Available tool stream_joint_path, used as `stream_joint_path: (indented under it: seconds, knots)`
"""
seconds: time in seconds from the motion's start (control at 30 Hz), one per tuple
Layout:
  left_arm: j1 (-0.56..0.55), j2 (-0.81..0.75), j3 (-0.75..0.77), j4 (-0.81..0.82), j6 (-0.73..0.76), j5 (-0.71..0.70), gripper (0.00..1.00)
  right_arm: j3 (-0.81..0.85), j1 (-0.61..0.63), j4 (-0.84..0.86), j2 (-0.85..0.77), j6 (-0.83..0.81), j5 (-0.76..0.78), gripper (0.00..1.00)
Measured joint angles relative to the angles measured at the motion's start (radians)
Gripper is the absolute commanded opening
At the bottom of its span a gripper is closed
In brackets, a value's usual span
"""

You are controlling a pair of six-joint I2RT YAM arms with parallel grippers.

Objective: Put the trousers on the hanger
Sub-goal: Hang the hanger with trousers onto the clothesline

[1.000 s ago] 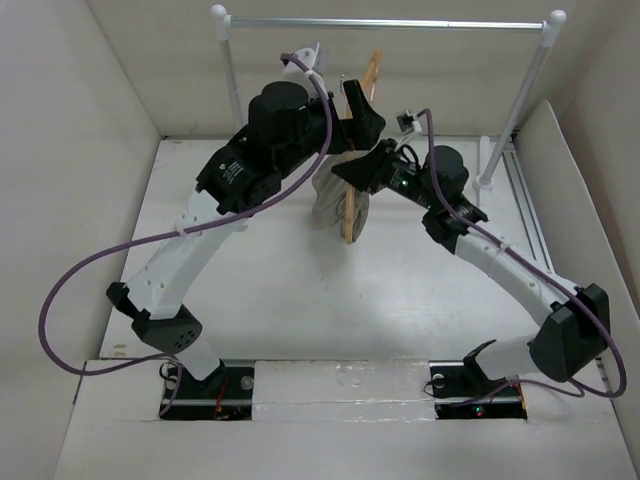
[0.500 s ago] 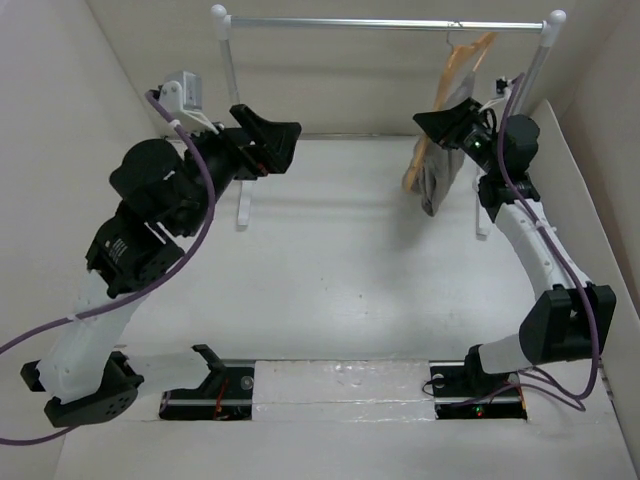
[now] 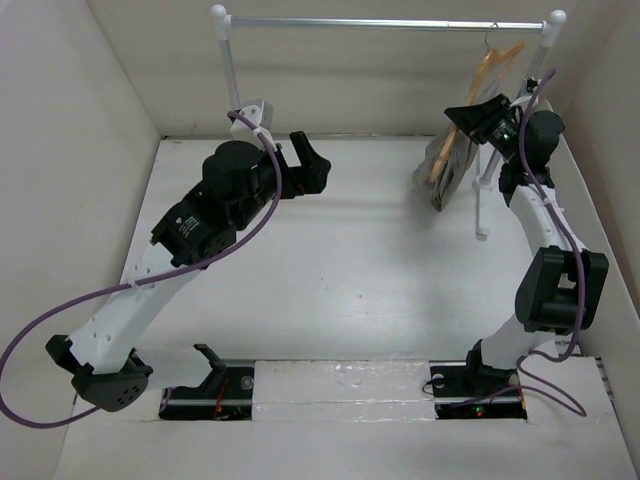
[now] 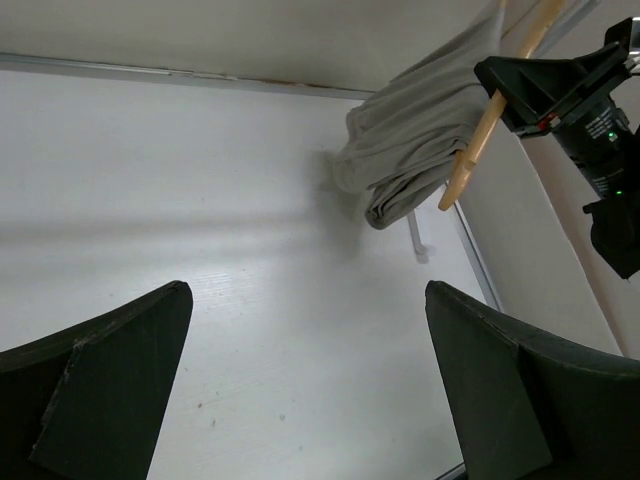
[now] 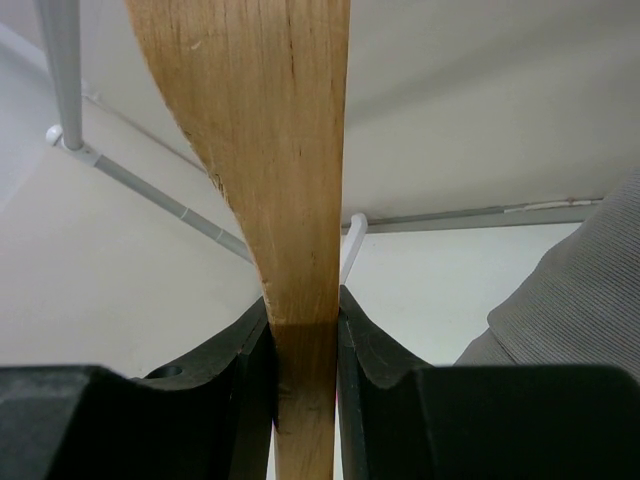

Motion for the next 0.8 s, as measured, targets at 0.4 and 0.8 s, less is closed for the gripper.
stream_joint_path:
  seconds: [0.4,0.8]
  knots:
    - [0.0,-0.003,0.0,0.013,-0.016,0.02,0.99,0.056,-0.065,0.081,0.062,0.068,-0.043,0.0]
    - [0.0,0.031,0.0,0.012,-0.016,0.019,0.99,0.132,-0.141,0.15,0.192,0.12,-0.068,0.0]
